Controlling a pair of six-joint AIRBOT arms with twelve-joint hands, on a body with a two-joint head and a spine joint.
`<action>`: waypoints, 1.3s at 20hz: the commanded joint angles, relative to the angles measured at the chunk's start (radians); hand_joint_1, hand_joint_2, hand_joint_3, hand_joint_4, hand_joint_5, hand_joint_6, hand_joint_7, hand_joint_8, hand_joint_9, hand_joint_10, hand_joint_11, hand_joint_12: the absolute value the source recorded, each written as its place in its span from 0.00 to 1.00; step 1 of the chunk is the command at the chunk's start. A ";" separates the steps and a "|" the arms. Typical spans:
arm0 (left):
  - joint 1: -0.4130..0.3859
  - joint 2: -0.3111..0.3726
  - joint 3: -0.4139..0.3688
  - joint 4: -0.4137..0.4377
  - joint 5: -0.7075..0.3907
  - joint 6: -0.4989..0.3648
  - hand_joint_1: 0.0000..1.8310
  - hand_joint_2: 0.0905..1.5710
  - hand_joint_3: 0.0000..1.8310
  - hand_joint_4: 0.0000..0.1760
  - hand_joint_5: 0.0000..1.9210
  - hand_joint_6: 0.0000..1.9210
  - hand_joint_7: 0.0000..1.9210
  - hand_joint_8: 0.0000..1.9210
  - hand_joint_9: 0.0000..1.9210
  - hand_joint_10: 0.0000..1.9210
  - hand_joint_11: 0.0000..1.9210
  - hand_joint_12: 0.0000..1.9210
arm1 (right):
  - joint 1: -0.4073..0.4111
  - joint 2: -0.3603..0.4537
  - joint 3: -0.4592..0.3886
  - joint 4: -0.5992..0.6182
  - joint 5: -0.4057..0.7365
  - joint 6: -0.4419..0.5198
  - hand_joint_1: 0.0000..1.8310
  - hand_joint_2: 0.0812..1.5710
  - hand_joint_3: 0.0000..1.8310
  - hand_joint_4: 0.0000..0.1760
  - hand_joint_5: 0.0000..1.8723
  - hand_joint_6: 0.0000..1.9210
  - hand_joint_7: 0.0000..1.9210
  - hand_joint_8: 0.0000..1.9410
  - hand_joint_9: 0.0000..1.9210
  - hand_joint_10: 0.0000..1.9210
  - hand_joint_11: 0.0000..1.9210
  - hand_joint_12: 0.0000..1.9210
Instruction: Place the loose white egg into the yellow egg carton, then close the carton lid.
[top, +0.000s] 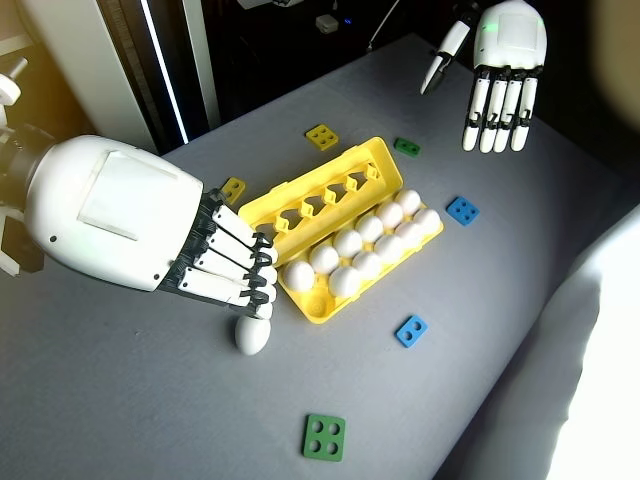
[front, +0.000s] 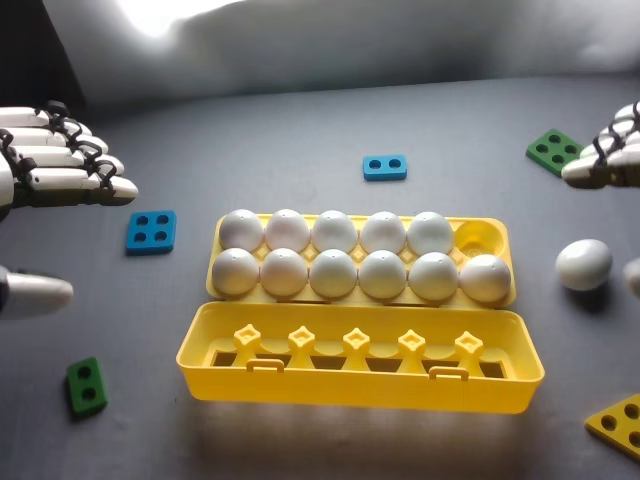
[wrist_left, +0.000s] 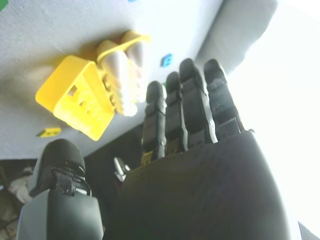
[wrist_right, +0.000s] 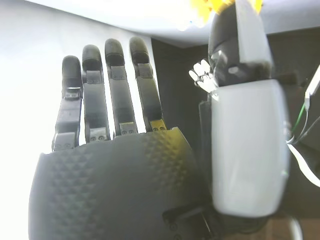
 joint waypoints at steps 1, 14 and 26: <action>-0.008 0.019 0.012 -0.044 -0.059 -0.007 0.00 0.78 0.03 0.00 0.08 0.01 0.08 0.00 0.05 0.00 0.00 0.08 | 0.010 0.013 0.005 0.019 0.065 0.003 0.00 0.70 0.01 0.00 0.11 0.00 0.08 0.00 0.06 0.00 0.00 0.16; -0.020 0.016 0.023 0.065 -0.050 -0.088 0.00 0.78 0.00 0.00 0.10 0.00 0.10 0.00 0.07 0.00 0.00 0.15 | 0.034 -0.144 0.200 0.176 0.020 -0.191 0.10 0.52 0.00 0.56 0.14 0.01 0.03 0.01 0.00 0.00 0.00 0.00; -0.049 0.004 0.051 0.125 -0.074 -0.164 0.00 0.78 0.00 0.00 0.12 0.00 0.11 0.00 0.07 0.00 0.00 0.12 | -0.008 -0.288 0.322 0.176 0.044 -0.335 0.53 0.52 0.00 0.00 0.08 0.00 0.03 0.00 0.00 0.00 0.01 0.01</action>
